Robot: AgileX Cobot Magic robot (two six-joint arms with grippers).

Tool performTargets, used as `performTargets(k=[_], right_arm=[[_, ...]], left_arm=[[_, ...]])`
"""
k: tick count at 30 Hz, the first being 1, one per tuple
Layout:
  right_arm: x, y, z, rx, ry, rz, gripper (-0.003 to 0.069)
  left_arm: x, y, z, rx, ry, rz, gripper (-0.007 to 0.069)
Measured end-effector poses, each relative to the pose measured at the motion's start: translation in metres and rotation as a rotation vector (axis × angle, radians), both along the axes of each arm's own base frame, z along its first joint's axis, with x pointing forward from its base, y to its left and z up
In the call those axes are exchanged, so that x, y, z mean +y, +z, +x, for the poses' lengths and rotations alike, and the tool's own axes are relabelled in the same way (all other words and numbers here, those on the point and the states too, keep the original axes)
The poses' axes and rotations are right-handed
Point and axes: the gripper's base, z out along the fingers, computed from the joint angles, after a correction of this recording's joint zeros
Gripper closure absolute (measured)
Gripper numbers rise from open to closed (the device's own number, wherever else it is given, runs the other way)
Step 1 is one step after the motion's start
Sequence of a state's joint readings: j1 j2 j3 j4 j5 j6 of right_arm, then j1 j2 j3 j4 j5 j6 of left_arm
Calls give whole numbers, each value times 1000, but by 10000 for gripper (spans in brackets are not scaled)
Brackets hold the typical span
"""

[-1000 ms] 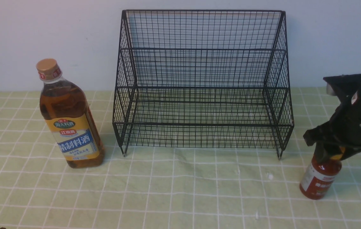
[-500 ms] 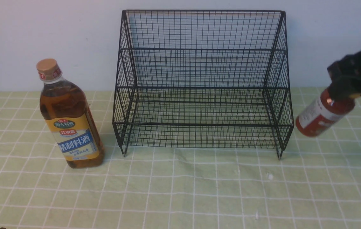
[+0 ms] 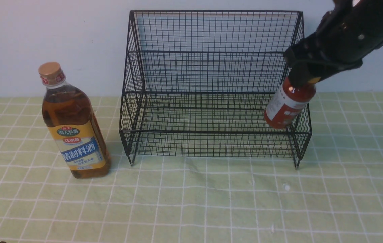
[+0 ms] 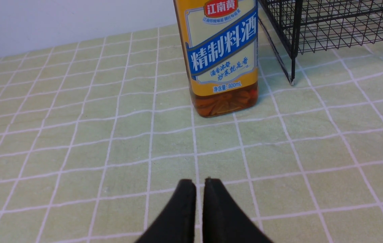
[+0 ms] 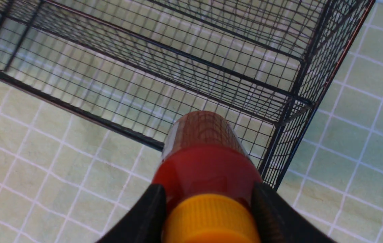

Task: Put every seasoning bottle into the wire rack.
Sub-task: Use the right arm to put the condiment bottle back on the shelf

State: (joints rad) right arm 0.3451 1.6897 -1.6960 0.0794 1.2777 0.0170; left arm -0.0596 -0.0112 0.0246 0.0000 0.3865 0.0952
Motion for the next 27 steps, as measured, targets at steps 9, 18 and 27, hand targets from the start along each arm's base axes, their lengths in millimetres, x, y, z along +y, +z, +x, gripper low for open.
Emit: performTargets(k=[9, 18, 27], right_arm=[[7, -42, 28, 67, -3, -56, 365], [13, -67, 41, 108, -18, -55, 365], [15, -69, 47, 99, -25, -44, 221]], left_arm=[[0, 0, 0, 0, 0, 0, 607], [0, 0, 0, 0, 0, 0, 607], [0, 0, 0, 0, 0, 0, 607]])
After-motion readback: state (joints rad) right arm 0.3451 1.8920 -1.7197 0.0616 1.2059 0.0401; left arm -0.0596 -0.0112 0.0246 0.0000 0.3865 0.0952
